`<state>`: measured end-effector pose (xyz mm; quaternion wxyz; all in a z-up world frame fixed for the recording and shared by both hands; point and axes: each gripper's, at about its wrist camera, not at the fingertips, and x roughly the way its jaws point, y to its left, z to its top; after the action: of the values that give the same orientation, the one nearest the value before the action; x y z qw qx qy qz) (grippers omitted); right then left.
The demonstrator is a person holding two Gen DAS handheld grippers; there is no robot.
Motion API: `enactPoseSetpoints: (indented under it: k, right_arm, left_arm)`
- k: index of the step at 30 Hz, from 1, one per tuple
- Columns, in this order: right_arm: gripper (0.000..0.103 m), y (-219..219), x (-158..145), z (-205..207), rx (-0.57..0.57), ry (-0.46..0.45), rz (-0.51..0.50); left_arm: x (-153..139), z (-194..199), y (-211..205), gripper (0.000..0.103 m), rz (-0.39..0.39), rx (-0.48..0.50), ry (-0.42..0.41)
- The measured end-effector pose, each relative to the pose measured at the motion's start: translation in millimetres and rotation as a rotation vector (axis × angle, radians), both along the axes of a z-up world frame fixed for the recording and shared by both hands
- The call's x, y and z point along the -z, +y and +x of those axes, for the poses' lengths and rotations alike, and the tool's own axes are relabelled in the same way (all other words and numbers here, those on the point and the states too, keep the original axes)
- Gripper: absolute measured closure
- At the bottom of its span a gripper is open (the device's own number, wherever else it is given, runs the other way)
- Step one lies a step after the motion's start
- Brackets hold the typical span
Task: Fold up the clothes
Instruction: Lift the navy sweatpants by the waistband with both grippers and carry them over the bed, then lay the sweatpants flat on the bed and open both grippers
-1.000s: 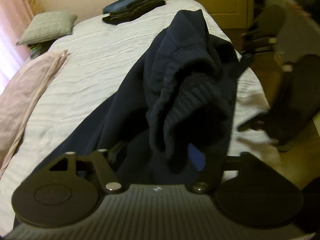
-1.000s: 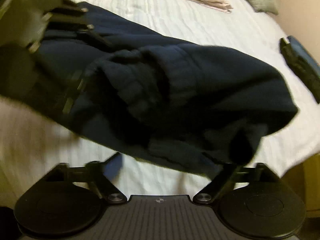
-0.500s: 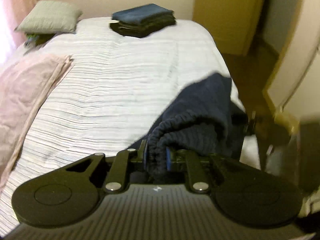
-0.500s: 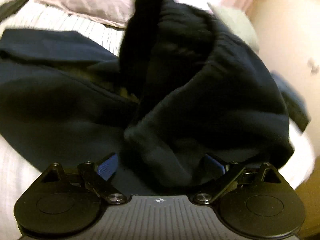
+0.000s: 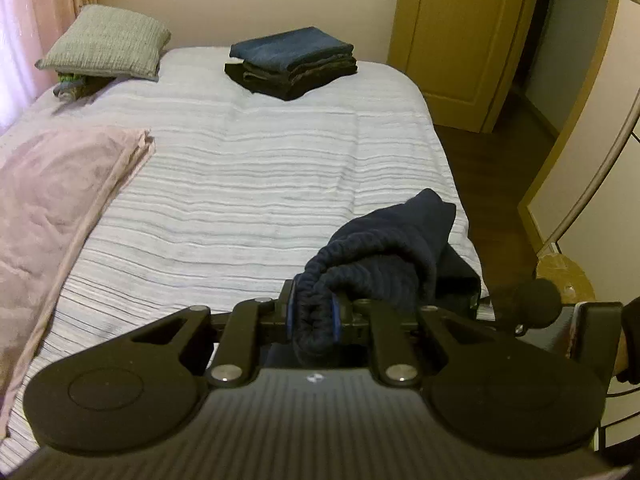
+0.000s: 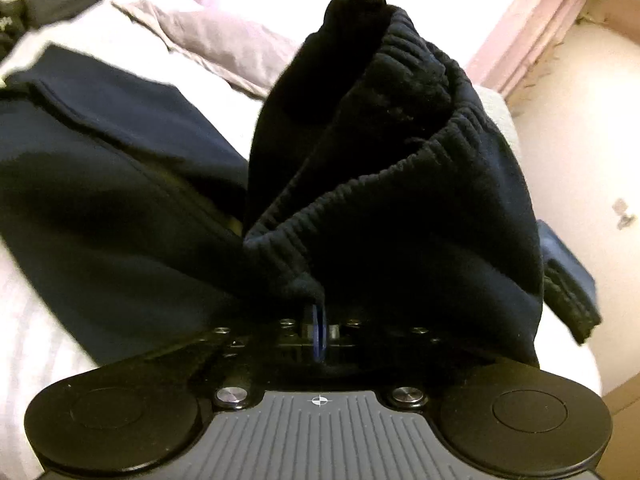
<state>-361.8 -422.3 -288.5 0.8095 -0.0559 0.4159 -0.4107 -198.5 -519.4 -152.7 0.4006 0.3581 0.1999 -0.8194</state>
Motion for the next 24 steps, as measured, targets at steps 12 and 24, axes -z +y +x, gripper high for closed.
enactPoseSetpoints:
  k: [12,24]
  right_arm:
    - [0.103,31.9,-153.9,-62.2,0.114,-0.181,-0.075]
    - [0.103,-65.9,-266.1,-140.7,0.411,-0.360,-0.225]
  left_arm:
    - [-50.1,9.9,23.1,0.089,-0.164,0.096,-0.179]
    - [-152.3,-63.3,-49.8,0.090,-0.398,0.193,-0.199]
